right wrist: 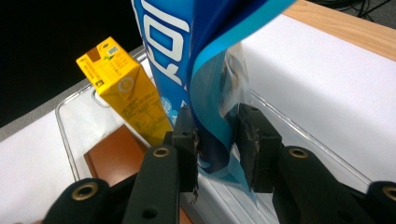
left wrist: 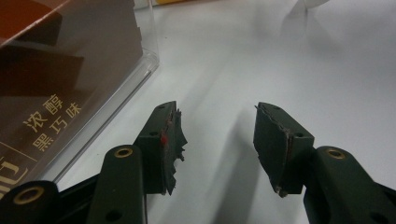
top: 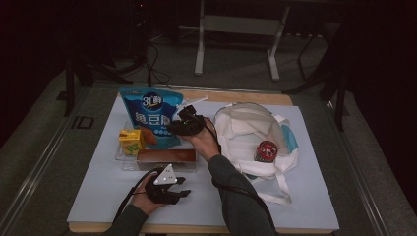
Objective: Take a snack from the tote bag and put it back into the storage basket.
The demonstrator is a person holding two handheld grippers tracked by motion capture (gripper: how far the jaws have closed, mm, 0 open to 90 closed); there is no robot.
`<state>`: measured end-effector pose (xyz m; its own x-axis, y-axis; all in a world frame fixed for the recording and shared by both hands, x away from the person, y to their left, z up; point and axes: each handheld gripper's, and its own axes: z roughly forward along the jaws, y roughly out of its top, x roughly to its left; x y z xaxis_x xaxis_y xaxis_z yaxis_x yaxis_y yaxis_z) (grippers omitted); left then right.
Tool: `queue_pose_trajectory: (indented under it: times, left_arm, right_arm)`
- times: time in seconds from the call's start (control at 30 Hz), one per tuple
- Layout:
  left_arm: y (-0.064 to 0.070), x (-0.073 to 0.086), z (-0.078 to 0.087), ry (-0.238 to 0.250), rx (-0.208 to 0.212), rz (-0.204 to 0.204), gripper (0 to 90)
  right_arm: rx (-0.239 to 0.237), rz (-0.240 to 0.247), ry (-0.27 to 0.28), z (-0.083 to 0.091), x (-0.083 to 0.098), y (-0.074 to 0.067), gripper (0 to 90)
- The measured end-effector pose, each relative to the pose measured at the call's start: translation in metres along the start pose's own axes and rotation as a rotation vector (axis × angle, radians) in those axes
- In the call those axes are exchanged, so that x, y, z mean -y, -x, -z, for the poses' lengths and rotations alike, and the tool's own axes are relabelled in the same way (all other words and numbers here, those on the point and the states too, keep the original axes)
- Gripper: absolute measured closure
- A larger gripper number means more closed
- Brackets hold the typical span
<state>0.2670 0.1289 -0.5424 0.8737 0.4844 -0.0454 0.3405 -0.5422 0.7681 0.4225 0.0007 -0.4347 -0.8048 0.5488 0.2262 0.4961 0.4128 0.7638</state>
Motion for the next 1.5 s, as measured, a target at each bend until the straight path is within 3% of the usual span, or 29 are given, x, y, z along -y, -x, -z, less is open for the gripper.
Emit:
queue_pose_trajectory:
  times: [0.23, 0.33, 0.47, 0.57, 0.63, 0.77, 0.87, 1.13, 1.3, 1.5]
  left_arm:
    - [0.0, 0.0, 0.0, 0.0, 0.001, 0.0, 49.9]
    - [0.0, 0.0, 0.0, 0.001, 0.001, 0.001, 49.8]
    - [0.0, 0.0, 0.0, -0.001, 0.0, 0.001, 49.7]
    - [0.0, 0.0, 0.0, 0.0, -0.001, 0.004, 49.7]
    - [0.0, 0.0, 0.0, -0.002, -0.001, 0.002, 49.8]
    - [0.0, 0.0, 0.0, -0.003, -0.001, 0.001, 49.7]
    - [0.0, 0.0, 0.0, -0.003, 0.001, -0.002, 49.7]
    - [0.0, 0.0, 0.0, -0.002, 0.005, 0.0, 49.6]
    - [-0.001, 0.0, -0.001, -0.002, 0.006, 0.004, 49.5]
    - [-0.001, 0.0, -0.001, -0.005, 0.009, 0.004, 49.4]
  right_arm:
    - [0.02, 0.034, -0.012, 0.002, 0.004, -0.003, 63.6]
    - [0.008, 0.034, -0.014, 0.004, 0.008, 0.001, 61.3]
    - [-0.009, 0.062, -0.07, 0.007, 0.017, 0.005, 60.4]
    - [-0.007, 0.064, -0.094, 0.007, 0.022, 0.008, 63.8]
    - [0.023, 0.049, -0.119, 0.007, 0.024, 0.013, 74.3]
    - [0.051, 0.02, -0.11, 0.004, 0.021, 0.015, 86.7]
    - [0.092, 0.017, -0.1, -0.001, 0.017, 0.013, 88.1]
    - [0.089, 0.005, -0.085, 0.0, 0.018, 0.013, 83.6]
    - [0.072, 0.0, -0.06, 0.016, 0.022, 0.02, 79.8]
    - [0.083, -0.001, -0.034, 0.036, 0.023, 0.026, 79.3]
